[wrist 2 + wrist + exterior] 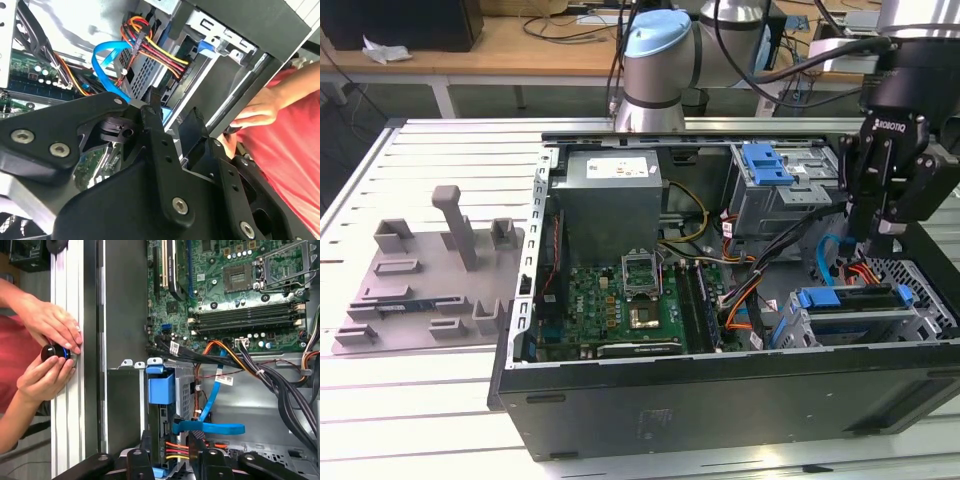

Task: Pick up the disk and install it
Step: 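Insert the second disk wire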

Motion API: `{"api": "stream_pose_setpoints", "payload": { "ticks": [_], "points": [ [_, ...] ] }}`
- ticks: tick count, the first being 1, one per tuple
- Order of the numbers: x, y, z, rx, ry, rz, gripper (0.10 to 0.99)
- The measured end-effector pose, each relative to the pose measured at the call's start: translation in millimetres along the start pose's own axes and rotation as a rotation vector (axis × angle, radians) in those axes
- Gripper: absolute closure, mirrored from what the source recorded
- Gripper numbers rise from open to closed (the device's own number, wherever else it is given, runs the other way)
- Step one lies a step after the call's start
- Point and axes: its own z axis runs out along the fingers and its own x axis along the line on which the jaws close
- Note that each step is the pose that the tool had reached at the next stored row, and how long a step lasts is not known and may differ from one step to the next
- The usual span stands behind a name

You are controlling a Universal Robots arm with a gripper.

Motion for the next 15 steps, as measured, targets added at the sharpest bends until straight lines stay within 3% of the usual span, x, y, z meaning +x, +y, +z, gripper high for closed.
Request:
{"api": "stream_pose_setpoints", "payload": {
  "ticks": [7,15],
  "points": [
    [-2.7,-13.0,-1.8,-0.002,0.0025,0.0,0.667],
    [-7.4,-1.4,-0.7,-0.004,0.0121,0.007,0.667]
  ]
}}
